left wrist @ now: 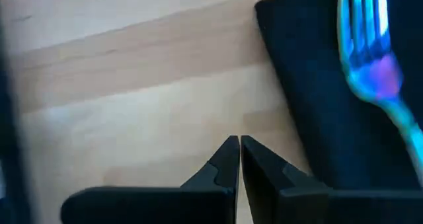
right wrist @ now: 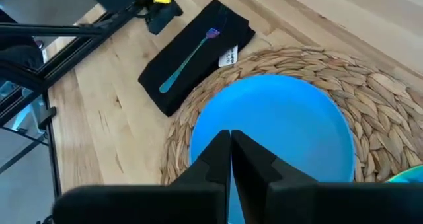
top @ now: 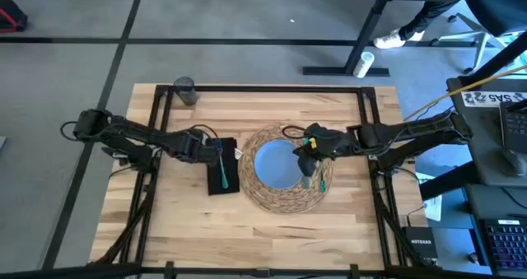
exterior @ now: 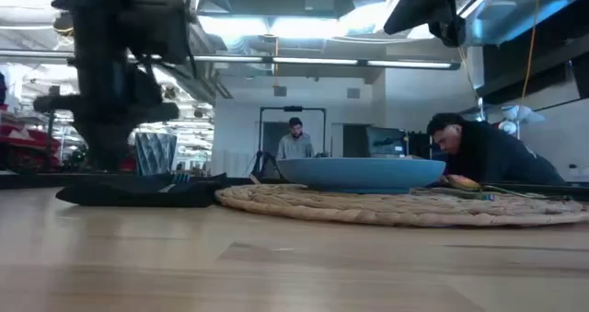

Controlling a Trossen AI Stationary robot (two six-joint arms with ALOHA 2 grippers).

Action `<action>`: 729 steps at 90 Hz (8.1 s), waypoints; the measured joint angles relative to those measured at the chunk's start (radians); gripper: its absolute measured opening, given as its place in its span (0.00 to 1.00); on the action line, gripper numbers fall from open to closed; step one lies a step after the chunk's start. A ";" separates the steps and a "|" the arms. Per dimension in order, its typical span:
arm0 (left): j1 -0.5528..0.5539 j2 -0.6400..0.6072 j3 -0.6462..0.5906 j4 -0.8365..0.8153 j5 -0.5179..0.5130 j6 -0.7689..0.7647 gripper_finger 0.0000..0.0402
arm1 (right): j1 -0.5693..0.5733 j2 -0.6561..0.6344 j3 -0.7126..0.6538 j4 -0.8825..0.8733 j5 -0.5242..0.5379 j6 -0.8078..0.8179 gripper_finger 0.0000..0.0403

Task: Set table place
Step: Move the black table napkin to the left of the brown placemat, then put the blue glass cup above the brown placemat

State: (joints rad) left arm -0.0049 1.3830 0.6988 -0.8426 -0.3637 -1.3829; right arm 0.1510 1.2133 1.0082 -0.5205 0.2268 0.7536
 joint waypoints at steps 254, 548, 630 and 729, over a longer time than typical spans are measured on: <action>0.171 -0.040 -0.013 0.114 -0.049 0.215 0.00 | 0.000 0.000 0.000 -0.002 -0.007 -0.012 0.00; 0.745 0.281 0.535 0.214 0.209 1.228 0.00 | -0.001 0.000 0.001 0.099 -0.089 -0.056 0.00; 0.783 0.247 0.576 -0.112 -0.100 1.181 0.00 | -0.001 0.000 0.001 0.101 -0.084 -0.080 0.00; 0.733 0.229 0.211 -0.040 0.100 0.846 0.00 | -0.001 0.000 0.001 0.099 -0.087 -0.116 0.00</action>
State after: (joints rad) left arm 0.7284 1.6119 0.9100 -0.8824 -0.2639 -0.5370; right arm 0.1505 1.2129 1.0088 -0.4212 0.1402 0.6376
